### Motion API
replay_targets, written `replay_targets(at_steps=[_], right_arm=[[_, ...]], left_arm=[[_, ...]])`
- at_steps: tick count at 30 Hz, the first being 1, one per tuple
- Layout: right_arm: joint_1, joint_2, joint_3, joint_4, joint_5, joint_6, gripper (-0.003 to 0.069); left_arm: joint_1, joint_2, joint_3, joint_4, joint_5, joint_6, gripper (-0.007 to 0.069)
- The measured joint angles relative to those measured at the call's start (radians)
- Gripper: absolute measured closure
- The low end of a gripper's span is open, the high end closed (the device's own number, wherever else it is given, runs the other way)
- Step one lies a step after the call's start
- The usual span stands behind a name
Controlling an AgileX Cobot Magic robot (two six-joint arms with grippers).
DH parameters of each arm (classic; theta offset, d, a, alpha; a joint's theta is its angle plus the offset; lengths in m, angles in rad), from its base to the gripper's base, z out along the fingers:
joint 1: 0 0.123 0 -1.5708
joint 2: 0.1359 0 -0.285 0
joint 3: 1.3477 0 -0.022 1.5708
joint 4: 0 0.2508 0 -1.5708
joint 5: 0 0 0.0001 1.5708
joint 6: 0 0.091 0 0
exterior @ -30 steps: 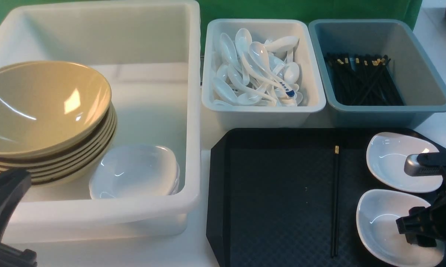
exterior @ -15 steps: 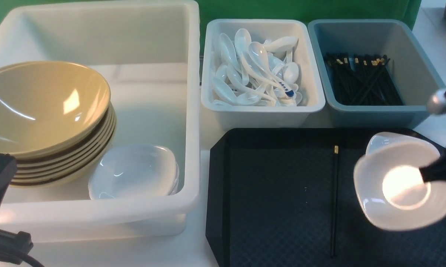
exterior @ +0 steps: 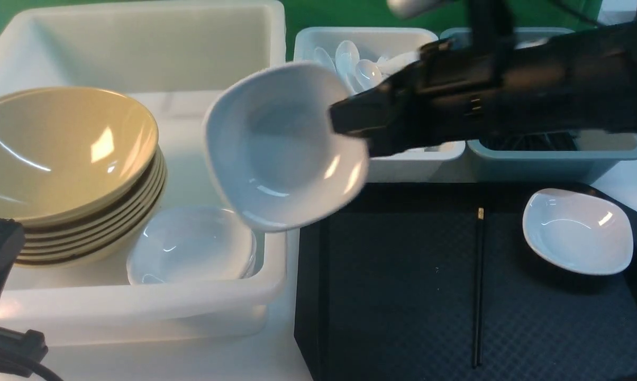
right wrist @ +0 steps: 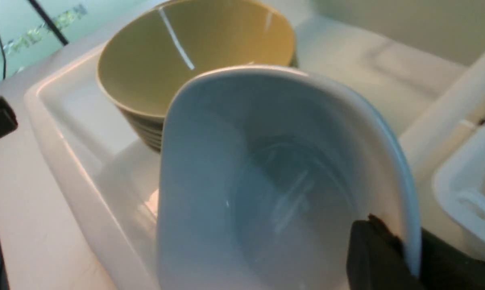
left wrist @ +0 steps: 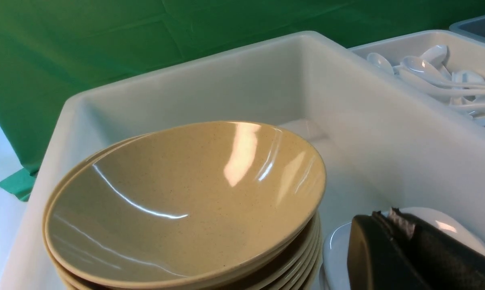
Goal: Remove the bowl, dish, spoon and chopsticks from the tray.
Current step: Use the right arm to put the plate into the large storage box on the left, then use the right arm to grab the plate
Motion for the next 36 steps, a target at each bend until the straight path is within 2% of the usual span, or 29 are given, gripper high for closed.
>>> replay_targets(at_steps=[4, 8, 10, 11, 12, 14, 17, 19, 20, 22, 25, 27, 28, 29, 30, 31, 34, 36], right_arm=[[0.098, 0.198, -0.154, 0.01, -0.012, -0.02, 0.0585], [0.13, 0.328, -0.257, 0.017, -0.001, -0.027, 0.0538], [0.132, 0.365, -0.279, 0.015, 0.002, -0.014, 0.0482], [0.131, 0.381, -0.28, 0.015, 0.002, -0.008, 0.0428], [0.131, 0.382, -0.28, 0.015, 0.002, -0.008, 0.042], [0.117, 0.384, -0.282, 0.014, 0.016, -0.005, 0.0326], [0.081, 0.363, -0.285, 0.011, 0.09, 0.006, 0.0256], [0.037, 0.334, -0.287, -0.025, 0.163, 0.047, 0.0241], [0.011, 0.313, -0.287, -0.066, 0.207, 0.08, 0.0244], [-0.057, 0.251, -0.286, -0.241, 0.326, 0.19, 0.0284], [-0.155, 0.154, -0.196, -0.459, 0.424, 0.293, 0.0405], [-0.195, 0.103, -0.117, -0.532, 0.424, 0.327, 0.0481], [-0.195, 0.103, -0.117, -0.532, 0.424, 0.327, 0.0481], [-0.24, 0.062, -0.037, -0.592, 0.396, 0.359, 0.0536], [-0.247, 0.056, 0.005, -0.62, 0.384, 0.37, 0.0554], [-0.326, 0.013, 0.142, -0.691, 0.285, 0.429, 0.0611], [-0.413, -0.003, 0.255, -0.718, 0.172, 0.469, 0.0625], [-0.503, 0.009, 0.349, -0.725, 0.034, 0.5, 0.0625]], left_arm=[[0.0, 0.0, 0.0, -0.001, 0.0, 0.0, 0.0633], [0.0, 0.0, 0.0, -0.001, 0.0, -0.001, 0.0633], [0.0, 0.0, 0.0, -0.001, 0.005, -0.001, 0.0633], [0.0, 0.0, 0.0, -0.001, 0.013, -0.001, 0.0633], [0.0, 0.0, 0.0, 0.0, 0.014, -0.001, 0.0633], [0.0, 0.0, 0.0, 0.0, 0.024, -0.001, 0.0633], [0.0, 0.0, 0.0, 0.0, 0.025, -0.001, 0.0633], [0.0, 0.0, 0.0, 0.0, 0.025, -0.001, 0.0633], [0.0, 0.0, 0.0, 0.0, 0.025, -0.001, 0.0633], [0.0, 0.0, 0.0, -0.001, 0.026, -0.001, 0.0633], [0.0, 0.0, 0.0, -0.005, 0.03, -0.001, 0.0633], [0.0, 0.0, 0.0, -0.006, 0.03, -0.001, 0.0633], [0.0, 0.0, 0.0, -0.007, 0.03, -0.001, 0.0633], [0.0, 0.0, 0.0, -0.008, 0.03, -0.002, 0.0633], [0.0, 0.0, 0.0, -0.008, 0.03, -0.004, 0.0633], [0.0, 0.0, 0.0, -0.008, 0.03, -0.005, 0.0633], [0.0, 0.0, 0.0, -0.015, 0.03, -0.006, 0.0633], [0.0, 0.0, 0.0, -0.032, 0.03, -0.006, 0.0633]])
